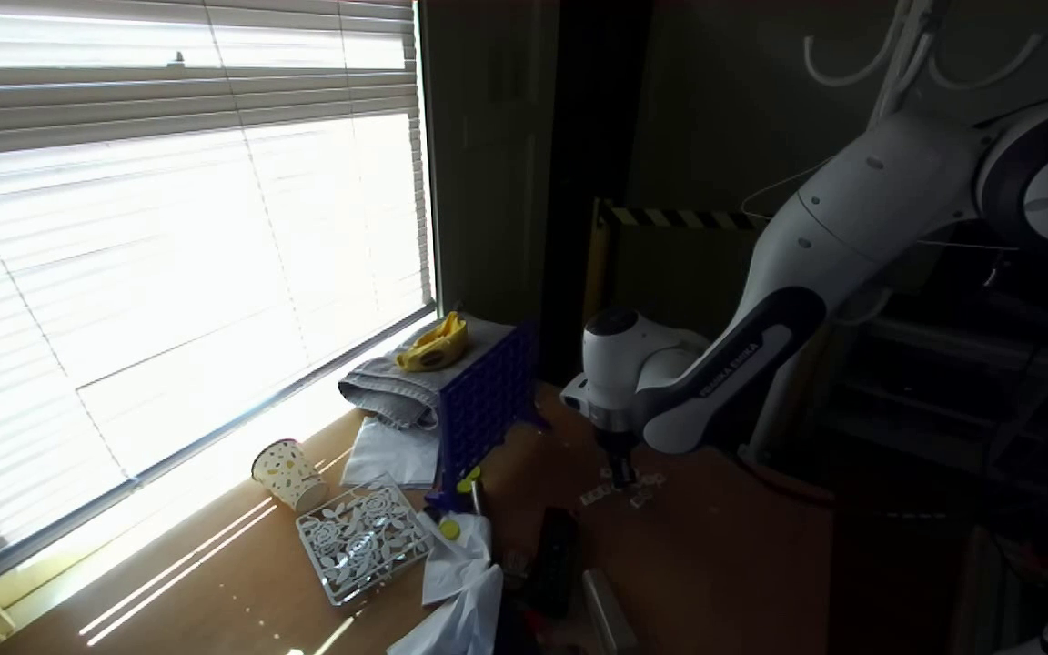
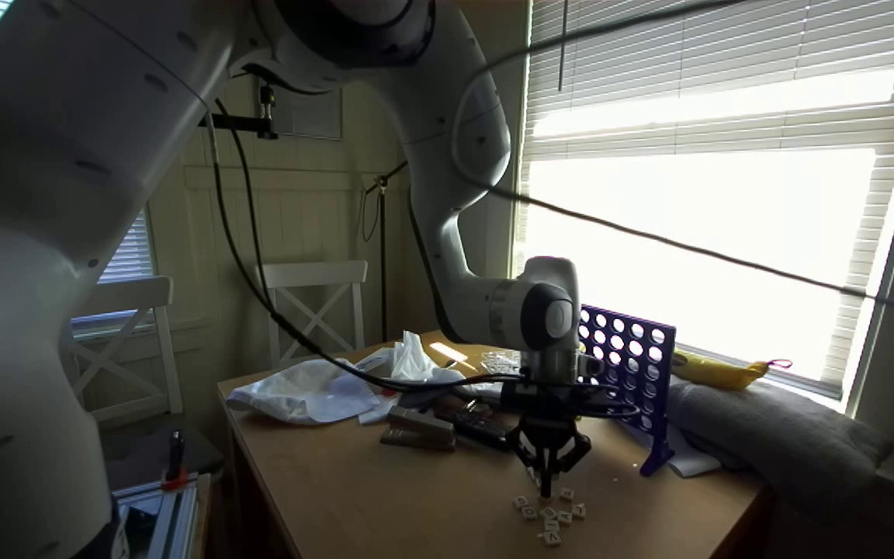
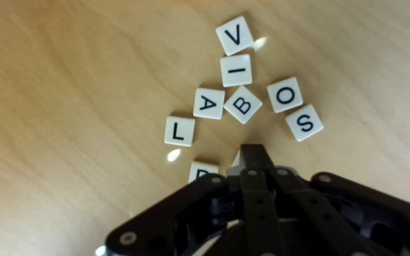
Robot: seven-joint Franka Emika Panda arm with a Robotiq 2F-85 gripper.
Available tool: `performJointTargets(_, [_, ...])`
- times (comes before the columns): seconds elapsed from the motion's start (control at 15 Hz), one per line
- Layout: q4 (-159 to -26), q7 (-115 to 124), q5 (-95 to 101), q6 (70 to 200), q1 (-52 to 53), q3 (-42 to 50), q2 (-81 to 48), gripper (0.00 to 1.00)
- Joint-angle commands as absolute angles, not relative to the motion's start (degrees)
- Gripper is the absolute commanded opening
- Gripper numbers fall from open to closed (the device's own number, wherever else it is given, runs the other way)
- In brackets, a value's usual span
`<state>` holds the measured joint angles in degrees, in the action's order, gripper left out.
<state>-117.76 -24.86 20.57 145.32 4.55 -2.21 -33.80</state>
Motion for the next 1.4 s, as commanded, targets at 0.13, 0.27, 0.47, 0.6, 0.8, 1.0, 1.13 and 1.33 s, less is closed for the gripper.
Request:
performJointTargets(0.13, [-116.32, -26.65, 22.67, 144.28, 4.53, -2.75, -35.79, 0.0])
performJointTargets(0.27, [-116.19, -27.12, 22.92, 144.2, 4.59, -2.82, -35.83, 0.0])
performJointTargets(0.47, [-116.14, -27.78, 23.28, 144.23, 4.65, -2.93, -35.86, 0.0])
performJointTargets(0.6, [-116.09, -28.32, 23.46, 144.12, 4.65, -3.11, -35.9, 0.0])
performJointTargets(0.8, [-116.15, -28.86, 23.96, 143.95, 4.76, -3.17, -35.86, 0.0])
performJointTargets(1.0, [-116.14, -29.2, 24.81, 143.77, 4.95, -3.08, -35.87, 0.0])
performJointTargets(1.13, [-116.25, -29.31, 25.65, 143.89, 5.14, -2.95, -35.8, 0.0])
performJointTargets(1.33, [-116.28, -29.32, 27.07, 144.04, 5.52, -2.72, -35.82, 0.0])
